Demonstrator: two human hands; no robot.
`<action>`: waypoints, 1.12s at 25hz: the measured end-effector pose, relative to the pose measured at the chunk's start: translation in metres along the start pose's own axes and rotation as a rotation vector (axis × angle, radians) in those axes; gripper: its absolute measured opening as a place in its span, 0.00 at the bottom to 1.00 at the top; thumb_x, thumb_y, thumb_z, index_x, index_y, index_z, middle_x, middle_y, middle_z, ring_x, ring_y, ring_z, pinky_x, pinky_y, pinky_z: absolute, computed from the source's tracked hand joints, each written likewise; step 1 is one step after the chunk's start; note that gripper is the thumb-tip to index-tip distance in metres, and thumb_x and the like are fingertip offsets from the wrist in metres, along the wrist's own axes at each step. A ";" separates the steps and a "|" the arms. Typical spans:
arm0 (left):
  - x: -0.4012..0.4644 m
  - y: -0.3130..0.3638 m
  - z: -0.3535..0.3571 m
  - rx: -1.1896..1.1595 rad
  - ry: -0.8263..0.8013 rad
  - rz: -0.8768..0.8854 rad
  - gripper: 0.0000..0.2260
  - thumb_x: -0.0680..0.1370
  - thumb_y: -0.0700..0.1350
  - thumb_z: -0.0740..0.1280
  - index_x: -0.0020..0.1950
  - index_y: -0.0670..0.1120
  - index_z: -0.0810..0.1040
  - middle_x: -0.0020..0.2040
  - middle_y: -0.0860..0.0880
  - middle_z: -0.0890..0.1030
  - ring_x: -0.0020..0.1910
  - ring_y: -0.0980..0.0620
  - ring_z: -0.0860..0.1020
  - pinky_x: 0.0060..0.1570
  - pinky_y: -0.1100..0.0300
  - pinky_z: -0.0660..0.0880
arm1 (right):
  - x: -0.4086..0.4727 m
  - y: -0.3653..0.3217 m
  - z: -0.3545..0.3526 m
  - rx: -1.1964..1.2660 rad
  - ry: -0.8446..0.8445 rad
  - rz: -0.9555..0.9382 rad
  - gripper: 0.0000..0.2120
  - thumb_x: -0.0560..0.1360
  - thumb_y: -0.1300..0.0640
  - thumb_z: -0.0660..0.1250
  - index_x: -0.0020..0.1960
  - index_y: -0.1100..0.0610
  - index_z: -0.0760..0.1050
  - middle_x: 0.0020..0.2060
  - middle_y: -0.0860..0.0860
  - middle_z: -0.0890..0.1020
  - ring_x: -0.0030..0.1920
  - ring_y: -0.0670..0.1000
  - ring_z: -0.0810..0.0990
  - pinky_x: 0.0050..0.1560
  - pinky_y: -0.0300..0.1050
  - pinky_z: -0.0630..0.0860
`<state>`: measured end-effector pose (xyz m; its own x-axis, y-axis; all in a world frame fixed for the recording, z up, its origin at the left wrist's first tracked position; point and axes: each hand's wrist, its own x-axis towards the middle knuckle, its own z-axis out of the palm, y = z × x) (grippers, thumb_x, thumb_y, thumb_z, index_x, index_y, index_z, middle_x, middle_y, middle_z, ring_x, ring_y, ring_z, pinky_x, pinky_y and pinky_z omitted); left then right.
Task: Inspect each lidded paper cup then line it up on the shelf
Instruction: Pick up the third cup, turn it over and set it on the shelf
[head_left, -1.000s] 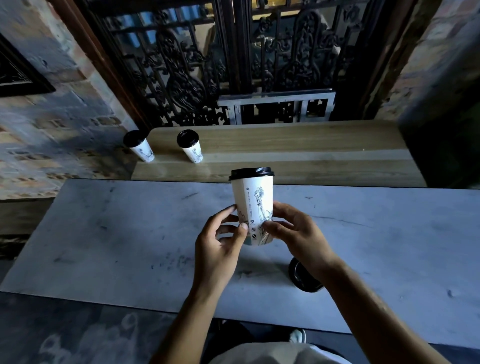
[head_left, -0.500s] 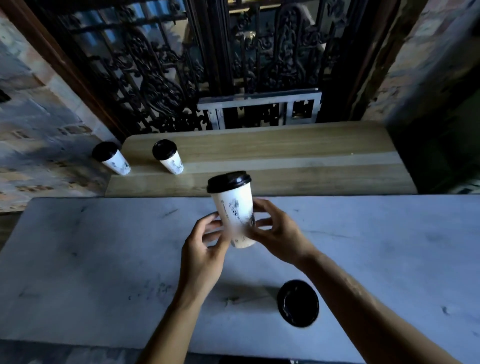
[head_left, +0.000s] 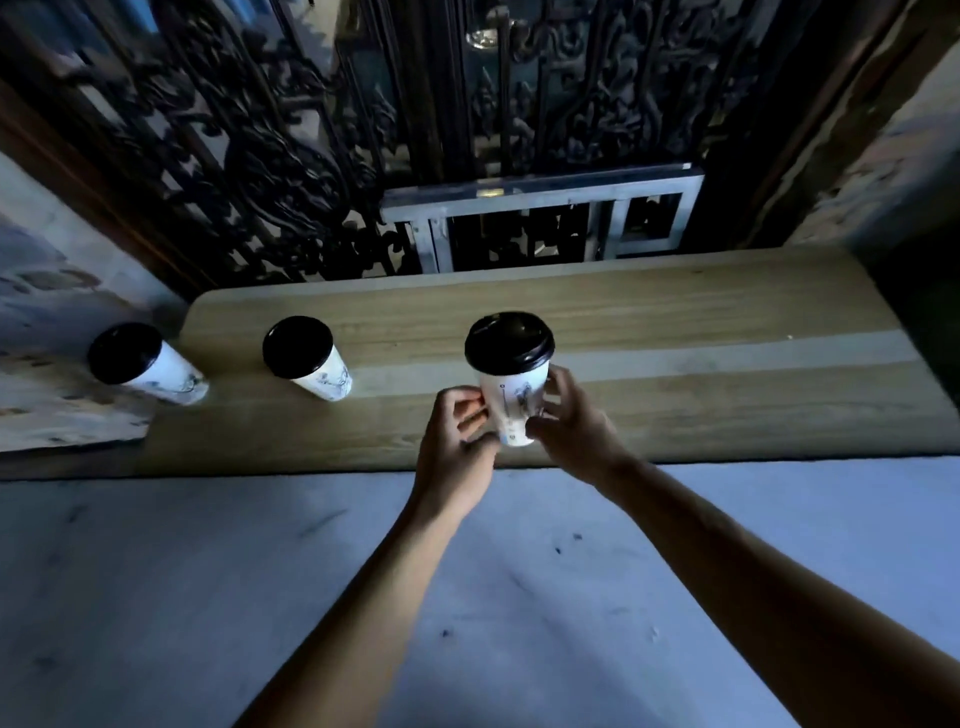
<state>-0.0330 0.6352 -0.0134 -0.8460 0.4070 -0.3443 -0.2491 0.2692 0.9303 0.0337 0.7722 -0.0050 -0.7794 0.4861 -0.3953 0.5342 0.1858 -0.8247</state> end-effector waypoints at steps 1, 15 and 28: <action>0.021 -0.006 0.004 -0.010 -0.007 0.015 0.20 0.68 0.34 0.67 0.56 0.51 0.73 0.61 0.47 0.81 0.63 0.50 0.81 0.59 0.55 0.78 | 0.019 0.000 0.004 -0.034 0.022 -0.009 0.34 0.64 0.54 0.68 0.71 0.51 0.68 0.65 0.51 0.81 0.64 0.56 0.82 0.63 0.59 0.79; 0.154 -0.102 0.023 -0.109 0.050 0.173 0.36 0.70 0.19 0.57 0.73 0.46 0.70 0.60 0.58 0.79 0.60 0.63 0.80 0.61 0.62 0.76 | 0.149 0.074 0.057 -0.050 0.151 -0.194 0.34 0.67 0.67 0.63 0.73 0.57 0.67 0.65 0.53 0.82 0.68 0.50 0.80 0.64 0.51 0.82; 0.113 -0.100 0.023 -0.124 0.054 0.018 0.34 0.76 0.22 0.58 0.79 0.45 0.60 0.77 0.45 0.68 0.70 0.57 0.71 0.67 0.64 0.69 | 0.129 0.054 0.052 -0.214 0.105 0.013 0.37 0.74 0.60 0.69 0.81 0.56 0.60 0.75 0.56 0.75 0.74 0.57 0.73 0.65 0.45 0.71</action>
<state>-0.0928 0.6748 -0.1483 -0.8741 0.3624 -0.3235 -0.2873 0.1513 0.9458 -0.0552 0.8003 -0.1217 -0.7399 0.5734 -0.3518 0.6096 0.3504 -0.7111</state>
